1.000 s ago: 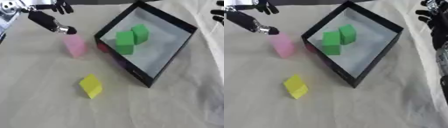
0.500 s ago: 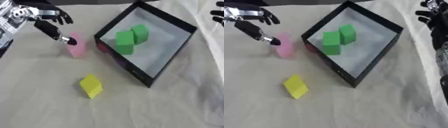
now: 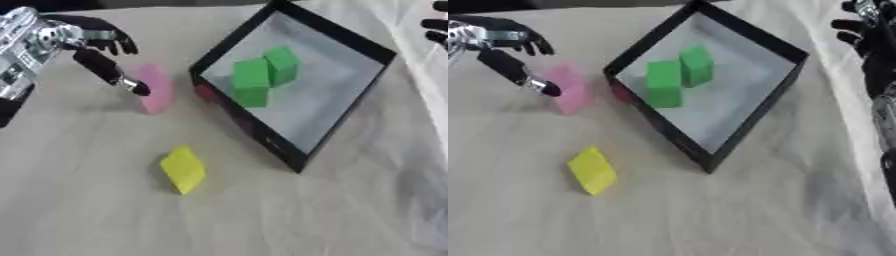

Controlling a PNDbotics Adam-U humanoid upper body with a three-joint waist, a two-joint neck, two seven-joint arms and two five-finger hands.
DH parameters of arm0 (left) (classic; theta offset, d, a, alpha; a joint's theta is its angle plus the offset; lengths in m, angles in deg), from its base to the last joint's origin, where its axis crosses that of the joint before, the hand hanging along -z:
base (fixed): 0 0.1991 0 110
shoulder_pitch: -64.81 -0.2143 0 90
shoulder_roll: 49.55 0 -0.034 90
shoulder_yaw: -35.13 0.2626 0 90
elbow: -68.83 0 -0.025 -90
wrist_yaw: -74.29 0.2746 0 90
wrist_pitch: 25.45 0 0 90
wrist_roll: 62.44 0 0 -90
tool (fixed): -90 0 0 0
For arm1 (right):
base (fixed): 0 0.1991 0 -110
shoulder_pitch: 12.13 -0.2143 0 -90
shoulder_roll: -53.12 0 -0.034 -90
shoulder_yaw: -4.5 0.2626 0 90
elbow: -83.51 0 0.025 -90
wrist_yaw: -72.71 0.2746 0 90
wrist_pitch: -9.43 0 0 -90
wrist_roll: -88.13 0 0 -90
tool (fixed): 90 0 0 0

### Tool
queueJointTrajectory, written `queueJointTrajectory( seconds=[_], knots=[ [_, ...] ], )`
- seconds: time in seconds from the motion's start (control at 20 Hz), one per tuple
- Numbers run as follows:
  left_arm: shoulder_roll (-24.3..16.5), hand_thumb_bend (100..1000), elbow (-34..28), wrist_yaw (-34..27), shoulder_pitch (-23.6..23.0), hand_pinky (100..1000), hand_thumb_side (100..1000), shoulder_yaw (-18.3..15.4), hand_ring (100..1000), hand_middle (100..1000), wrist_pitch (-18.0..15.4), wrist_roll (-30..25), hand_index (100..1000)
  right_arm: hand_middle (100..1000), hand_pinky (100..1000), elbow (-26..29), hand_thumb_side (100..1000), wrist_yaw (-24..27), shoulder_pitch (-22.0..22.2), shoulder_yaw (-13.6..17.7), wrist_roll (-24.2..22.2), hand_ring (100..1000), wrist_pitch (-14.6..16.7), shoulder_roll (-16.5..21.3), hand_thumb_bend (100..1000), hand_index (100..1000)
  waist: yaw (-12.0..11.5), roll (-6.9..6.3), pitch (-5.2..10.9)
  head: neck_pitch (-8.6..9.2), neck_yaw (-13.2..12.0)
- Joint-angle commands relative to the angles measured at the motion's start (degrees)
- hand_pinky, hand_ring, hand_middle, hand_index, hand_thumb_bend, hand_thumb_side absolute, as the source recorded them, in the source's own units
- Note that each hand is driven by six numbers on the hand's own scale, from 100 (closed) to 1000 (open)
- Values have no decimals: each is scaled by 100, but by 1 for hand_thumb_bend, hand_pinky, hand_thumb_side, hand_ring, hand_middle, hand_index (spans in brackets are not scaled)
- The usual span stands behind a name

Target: Pick up objects on the table and place them in the box.

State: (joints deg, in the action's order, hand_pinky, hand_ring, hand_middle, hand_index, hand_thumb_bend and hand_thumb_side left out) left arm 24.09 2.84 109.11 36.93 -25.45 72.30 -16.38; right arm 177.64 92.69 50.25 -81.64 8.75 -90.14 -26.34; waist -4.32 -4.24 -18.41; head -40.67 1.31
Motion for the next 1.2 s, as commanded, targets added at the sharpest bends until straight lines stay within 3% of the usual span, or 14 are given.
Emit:
queueJointTrajectory(
  seconds=[0.05, 0.65, 1.0, 1.2],
  knots=[
    [74, 742, 120, 11, 142, 880, 704, -26, 831, 817, 81, -19, 882, 814, 878, 61, 652, 0, -32, 43, 14, 782, -2, 128, 100, 903, 9, 76, 196, 17, -1],
    [400, 774, 682, 603, 137, 860, 704, -68, 811, 799, 64, 213, 865, 814, 878, 73, 660, 2, 2, 59, 39, 782, -21, 107, 100, 903, 82, 7, 149, 93, -19],
    [504, 660, 649, 431, 187, 835, 664, -115, 755, 729, 0, 385, 812, 814, 879, 65, 665, 0, 3, 56, 33, 782, -32, 97, 100, 904, 91, 10, 117, 90, -32],
    [460, 488, 418, 311, 210, 806, 533, -18, 699, 663, 32, 380, 756, 814, 879, 57, 666, -7, 8, 56, 26, 782, -33, 97, 100, 904, 86, 11, 122, 80, -39]
  ],
)
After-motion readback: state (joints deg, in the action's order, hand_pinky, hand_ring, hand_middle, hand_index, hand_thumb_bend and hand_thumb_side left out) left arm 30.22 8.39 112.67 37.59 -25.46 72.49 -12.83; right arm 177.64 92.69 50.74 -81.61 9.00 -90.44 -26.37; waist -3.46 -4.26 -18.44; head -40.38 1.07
